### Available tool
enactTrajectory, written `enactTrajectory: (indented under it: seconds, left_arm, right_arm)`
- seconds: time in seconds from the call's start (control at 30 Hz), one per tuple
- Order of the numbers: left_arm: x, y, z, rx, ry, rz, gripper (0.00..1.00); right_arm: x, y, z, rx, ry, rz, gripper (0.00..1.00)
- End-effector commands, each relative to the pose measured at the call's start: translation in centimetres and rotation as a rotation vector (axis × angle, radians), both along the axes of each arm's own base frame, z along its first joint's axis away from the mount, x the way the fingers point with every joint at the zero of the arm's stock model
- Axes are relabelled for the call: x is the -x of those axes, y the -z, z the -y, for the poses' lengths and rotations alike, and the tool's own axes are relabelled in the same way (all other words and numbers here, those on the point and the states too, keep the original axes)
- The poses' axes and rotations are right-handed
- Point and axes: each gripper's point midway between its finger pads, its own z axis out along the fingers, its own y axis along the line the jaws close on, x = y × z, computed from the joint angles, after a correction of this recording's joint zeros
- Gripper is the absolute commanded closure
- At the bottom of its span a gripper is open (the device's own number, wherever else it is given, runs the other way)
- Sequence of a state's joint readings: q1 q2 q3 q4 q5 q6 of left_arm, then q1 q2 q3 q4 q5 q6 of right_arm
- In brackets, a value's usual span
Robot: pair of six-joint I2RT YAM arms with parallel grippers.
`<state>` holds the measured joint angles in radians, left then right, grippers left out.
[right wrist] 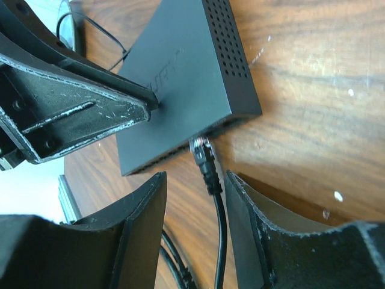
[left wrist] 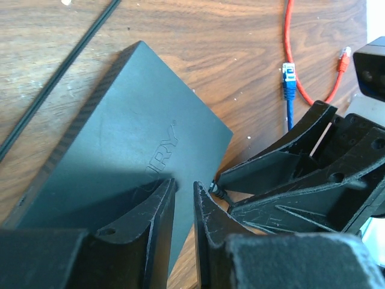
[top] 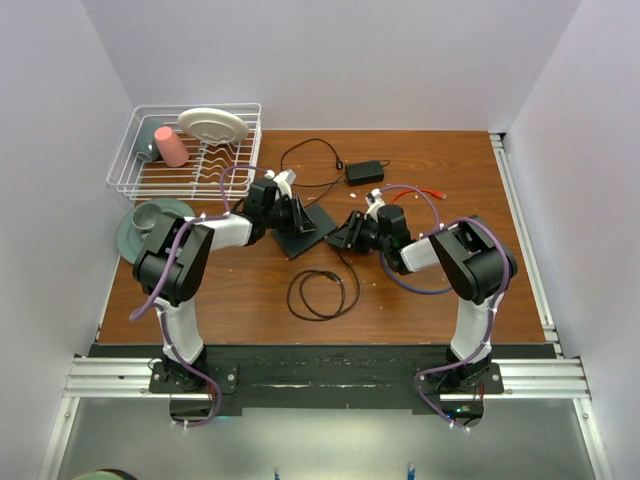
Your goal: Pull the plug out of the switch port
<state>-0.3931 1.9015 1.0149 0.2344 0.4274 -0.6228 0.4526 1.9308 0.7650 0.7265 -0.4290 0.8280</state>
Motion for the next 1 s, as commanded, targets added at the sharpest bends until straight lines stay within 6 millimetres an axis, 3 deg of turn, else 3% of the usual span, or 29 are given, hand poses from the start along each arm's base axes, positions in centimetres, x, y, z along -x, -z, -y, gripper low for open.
enactTrajectory:
  seconds: [0.0,0.27,0.5,0.97]
  left_arm:
    - [-0.3,0.3,-1.3,-0.074,-0.008,0.001,0.76]
    - [-0.2,1.5,-1.5,-0.089,-0.005,-0.023,0.76]
    - [-0.1,1.8,-1.4,-0.090,0.001,-0.029,0.76]
    - [0.0,2.6,-1.4,-0.088,0.001,-0.044,0.76]
  right_arm:
    - [-2.0,-1.0,0.1,0.008,0.045,0.095,0.53]
    - [-2.6,-0.1,-0.1,0.013,0.031,0.092,0.55]
    - [-2.7,0.6,0.2,-0.006,0.032,0.078,0.73]
    - [-2.1,1.3,-0.1,-0.051,-0.001,0.051,0.65]
